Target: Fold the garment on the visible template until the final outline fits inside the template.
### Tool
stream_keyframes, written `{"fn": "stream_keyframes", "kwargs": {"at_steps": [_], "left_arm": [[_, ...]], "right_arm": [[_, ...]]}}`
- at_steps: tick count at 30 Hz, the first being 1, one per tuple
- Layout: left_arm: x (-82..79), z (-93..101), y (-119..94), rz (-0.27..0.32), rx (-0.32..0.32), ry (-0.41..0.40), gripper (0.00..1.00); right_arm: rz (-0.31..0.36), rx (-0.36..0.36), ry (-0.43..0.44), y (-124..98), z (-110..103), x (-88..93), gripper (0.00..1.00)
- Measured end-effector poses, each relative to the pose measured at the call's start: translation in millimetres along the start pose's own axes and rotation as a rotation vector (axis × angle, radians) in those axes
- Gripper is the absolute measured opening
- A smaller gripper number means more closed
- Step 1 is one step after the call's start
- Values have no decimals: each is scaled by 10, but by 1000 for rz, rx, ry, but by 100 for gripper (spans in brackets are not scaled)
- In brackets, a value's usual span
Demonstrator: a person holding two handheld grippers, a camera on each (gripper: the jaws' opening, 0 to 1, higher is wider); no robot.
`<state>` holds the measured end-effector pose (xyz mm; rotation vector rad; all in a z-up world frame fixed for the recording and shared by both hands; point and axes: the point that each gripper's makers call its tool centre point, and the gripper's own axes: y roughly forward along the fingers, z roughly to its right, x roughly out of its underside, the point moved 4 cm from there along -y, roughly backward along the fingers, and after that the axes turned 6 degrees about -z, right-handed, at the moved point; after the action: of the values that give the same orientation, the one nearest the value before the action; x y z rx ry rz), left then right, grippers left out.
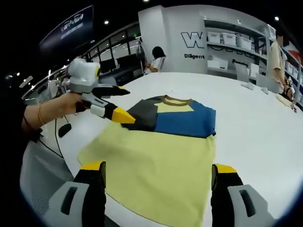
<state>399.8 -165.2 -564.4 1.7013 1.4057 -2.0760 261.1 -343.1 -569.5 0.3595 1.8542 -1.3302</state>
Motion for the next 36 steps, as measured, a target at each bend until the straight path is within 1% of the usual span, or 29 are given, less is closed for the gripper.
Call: {"fn": "stream_keyframes", "kwargs": {"at_steps": [6,9,14,17,21,23,26,30,32,36], "left_arm": [[1,-73,-150,13,-12,3,99],[37,-122,-232,4,-17,-3,99],[84,-195,-343,8,-27,-17,99],[119,-202,-414,9,-29,-13,99],[194,-202,-490,-4,-32,-4,99],[226,-200,-493,-8,-30,-1,99],[304,-197,-512,-30,-33,3,99],[331,-187,-564,-14,-24,-27,99],[348,-191,-604,-13,-31,-38,99],[364,-183,-687,7,-33,-52,99]], "right_arm": [[6,-17,-57,74,-68,-114,89],[10,-29,-82,123,-102,-178,88],[17,-50,-116,216,-154,-263,85],[24,-66,-141,285,-191,-334,84],[29,-90,-174,405,-238,-430,82],[26,-106,-188,476,-269,-471,82],[27,-118,-205,575,-287,-538,81],[40,-140,-215,707,-340,-630,80],[45,-146,-233,789,-376,-668,78],[58,-159,-277,945,-453,-751,75]]}}
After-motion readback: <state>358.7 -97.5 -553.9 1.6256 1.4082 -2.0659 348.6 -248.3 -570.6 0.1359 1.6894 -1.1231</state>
